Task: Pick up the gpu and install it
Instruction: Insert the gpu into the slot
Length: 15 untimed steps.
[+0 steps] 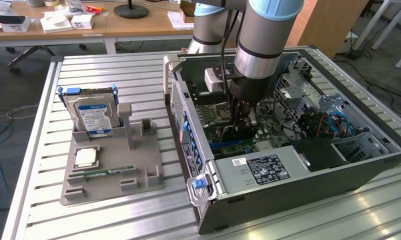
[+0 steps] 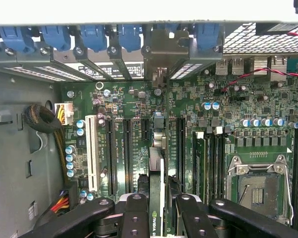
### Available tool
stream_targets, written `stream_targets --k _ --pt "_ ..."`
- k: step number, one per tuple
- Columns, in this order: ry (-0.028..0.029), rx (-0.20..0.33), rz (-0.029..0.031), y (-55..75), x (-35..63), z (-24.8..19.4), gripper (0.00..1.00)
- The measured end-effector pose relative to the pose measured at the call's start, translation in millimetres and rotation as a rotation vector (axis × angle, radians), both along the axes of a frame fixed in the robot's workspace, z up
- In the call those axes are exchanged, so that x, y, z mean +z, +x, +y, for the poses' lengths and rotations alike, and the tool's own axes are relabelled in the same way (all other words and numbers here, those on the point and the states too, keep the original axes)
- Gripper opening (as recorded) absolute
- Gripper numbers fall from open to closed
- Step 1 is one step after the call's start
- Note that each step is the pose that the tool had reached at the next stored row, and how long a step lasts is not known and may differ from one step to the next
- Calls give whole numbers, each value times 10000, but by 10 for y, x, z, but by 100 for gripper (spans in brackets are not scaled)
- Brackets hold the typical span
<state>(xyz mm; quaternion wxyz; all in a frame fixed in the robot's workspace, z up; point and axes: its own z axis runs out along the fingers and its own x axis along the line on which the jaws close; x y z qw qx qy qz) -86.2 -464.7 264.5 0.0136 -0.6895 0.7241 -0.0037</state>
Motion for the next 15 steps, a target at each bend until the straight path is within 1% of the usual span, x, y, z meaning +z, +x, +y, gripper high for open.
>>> stream_targets --k 15 --pt "2 -17 2 -3 -24 5 25"
